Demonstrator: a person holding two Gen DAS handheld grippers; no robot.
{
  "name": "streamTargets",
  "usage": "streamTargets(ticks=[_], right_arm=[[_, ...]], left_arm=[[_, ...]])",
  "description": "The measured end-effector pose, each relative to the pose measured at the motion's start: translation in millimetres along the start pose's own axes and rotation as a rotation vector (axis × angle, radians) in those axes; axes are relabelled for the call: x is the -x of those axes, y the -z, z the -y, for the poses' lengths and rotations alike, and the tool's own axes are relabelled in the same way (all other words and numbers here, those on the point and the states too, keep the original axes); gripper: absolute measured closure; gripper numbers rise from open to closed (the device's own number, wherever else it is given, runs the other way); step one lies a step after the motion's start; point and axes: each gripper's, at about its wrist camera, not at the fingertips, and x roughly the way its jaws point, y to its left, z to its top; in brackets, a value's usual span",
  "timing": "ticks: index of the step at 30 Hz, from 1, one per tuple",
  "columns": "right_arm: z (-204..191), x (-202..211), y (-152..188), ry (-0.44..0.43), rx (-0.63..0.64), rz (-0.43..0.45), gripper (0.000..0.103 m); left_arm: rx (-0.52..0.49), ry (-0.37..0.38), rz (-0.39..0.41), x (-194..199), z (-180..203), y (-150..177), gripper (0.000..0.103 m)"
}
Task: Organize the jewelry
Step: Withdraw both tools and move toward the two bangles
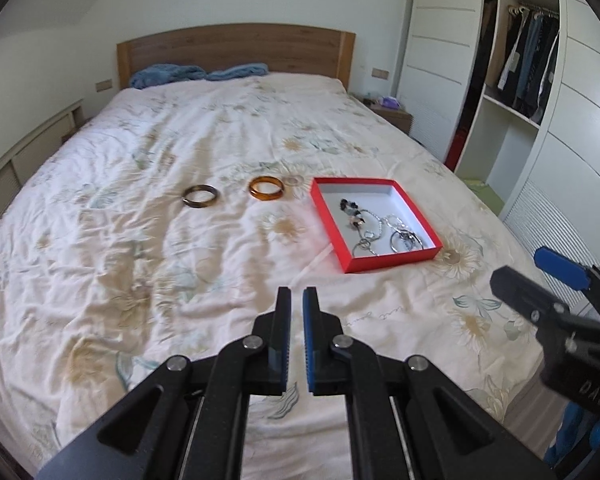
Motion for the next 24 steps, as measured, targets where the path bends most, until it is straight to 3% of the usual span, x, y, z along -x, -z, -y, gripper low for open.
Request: streamTargets(ticks=[9, 10, 13, 14, 24], right_arm=[[-34.8, 48.5, 10.9, 0.009, 0.088, 0.074, 0.022], [-37.9, 52.3, 11.5, 0.009, 0.094, 0.08, 0.022], [-45.0, 63.9, 13.9, 0.012, 0.115, 0.096, 0.022], [-47.4, 68.0, 14.8, 0.012, 0.121, 0.102, 0.022], [-57.9, 87.1, 17.0, -0.008, 0.153, 0.147, 0.015]], left_arm=[[0.042, -0.042, 0.049, 42.2, -19.6, 17.4, 0.097], [0.052, -0.04, 0.054, 46.7, -23.1, 18.7, 0.093], [0.073, -0.049, 0.091, 60.9, -28.9, 21.7, 0.066], [0.077, -0.053, 0.106, 65.6, -29.8, 22.4, 0.063], [0.084, -0.082, 0.147, 86.3, -36.2, 26.8, 0.062]])
